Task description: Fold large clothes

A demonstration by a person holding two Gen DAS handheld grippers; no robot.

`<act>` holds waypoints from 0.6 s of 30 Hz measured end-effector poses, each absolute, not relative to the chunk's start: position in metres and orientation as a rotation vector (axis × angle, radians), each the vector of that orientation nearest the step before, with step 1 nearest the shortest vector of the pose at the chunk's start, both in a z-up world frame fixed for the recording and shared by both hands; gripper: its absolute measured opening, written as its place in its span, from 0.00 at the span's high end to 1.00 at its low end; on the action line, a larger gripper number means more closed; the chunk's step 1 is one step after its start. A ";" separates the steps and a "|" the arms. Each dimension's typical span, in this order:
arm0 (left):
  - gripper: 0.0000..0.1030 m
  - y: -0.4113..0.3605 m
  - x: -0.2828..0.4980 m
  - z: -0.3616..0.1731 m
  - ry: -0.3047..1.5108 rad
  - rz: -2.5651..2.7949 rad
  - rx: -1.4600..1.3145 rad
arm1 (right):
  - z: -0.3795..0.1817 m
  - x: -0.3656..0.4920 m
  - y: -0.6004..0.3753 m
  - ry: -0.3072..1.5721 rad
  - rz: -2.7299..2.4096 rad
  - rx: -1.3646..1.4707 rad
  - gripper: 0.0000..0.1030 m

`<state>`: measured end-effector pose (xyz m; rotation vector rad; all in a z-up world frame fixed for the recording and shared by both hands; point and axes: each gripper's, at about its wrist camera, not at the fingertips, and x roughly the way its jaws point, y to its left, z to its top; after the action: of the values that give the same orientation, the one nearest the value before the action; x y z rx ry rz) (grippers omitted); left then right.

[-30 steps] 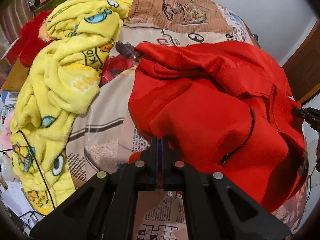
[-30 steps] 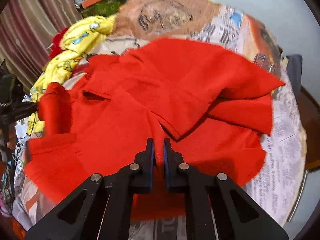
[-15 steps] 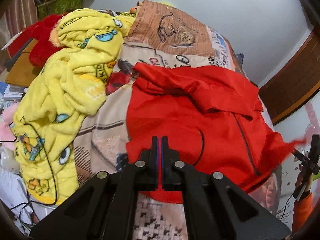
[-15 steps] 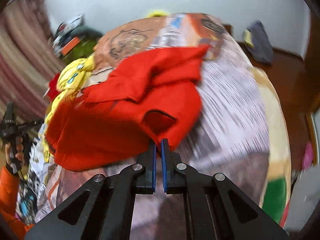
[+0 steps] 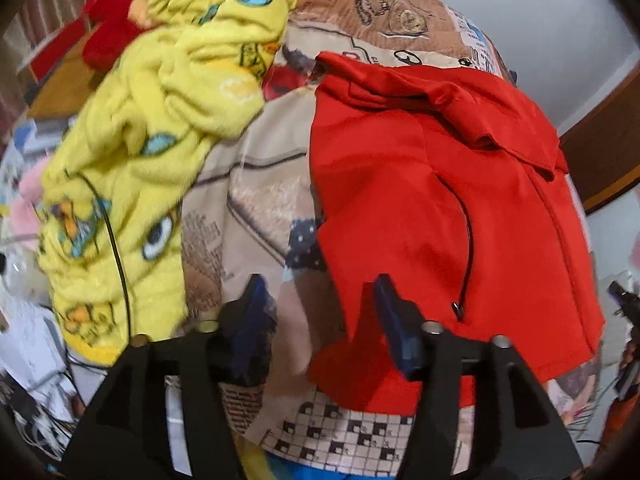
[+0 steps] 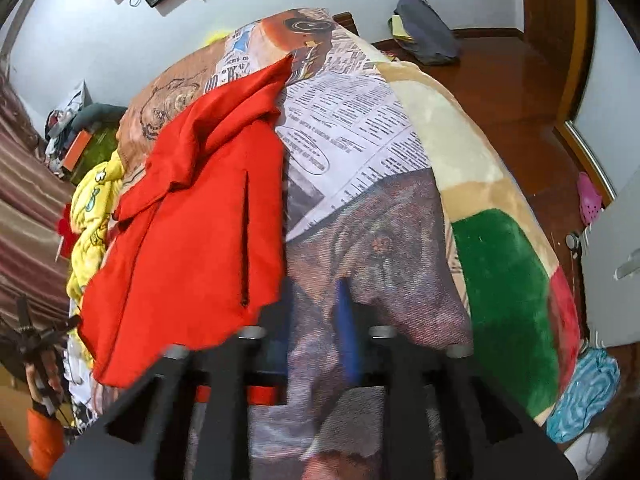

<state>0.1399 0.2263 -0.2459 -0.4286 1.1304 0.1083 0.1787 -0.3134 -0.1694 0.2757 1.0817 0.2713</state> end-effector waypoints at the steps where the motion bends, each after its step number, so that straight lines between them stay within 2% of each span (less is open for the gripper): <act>1: 0.27 0.230 0.136 -0.249 1.138 0.095 -0.466 | -0.168 0.177 -0.310 1.081 0.273 0.263 0.53; 2: 0.24 0.231 0.133 -0.251 1.141 0.081 -0.488 | -0.166 0.177 -0.303 1.082 0.283 0.244 0.43; 3: 0.22 0.231 0.130 -0.255 1.139 0.068 -0.507 | -0.169 0.175 -0.300 1.087 0.291 0.228 0.37; 11: 0.22 0.209 0.124 -0.291 1.184 -0.022 -0.599 | -0.208 0.179 -0.260 1.228 0.357 0.128 0.34; 12: 0.27 0.204 0.125 -0.292 1.180 -0.030 -0.593 | -0.207 0.178 -0.258 1.216 0.361 0.115 0.34; 13: 0.39 0.199 0.128 -0.292 1.179 -0.042 -0.584 | -0.207 0.178 -0.254 1.213 0.381 0.109 0.33; 15: 0.49 0.190 0.132 -0.290 1.179 -0.043 -0.550 | -0.208 0.181 -0.249 1.219 0.422 0.118 0.33; 17: 0.66 0.180 0.137 -0.286 1.175 -0.058 -0.502 | -0.211 0.184 -0.246 1.218 0.444 0.122 0.34; 18: 0.79 0.175 0.140 -0.283 1.178 -0.071 -0.480 | -0.211 0.185 -0.242 1.213 0.449 0.111 0.37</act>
<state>0.1399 0.1754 -0.2828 -0.4797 1.1777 -0.0713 0.1848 -0.2420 -0.2108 0.1112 1.2129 0.4489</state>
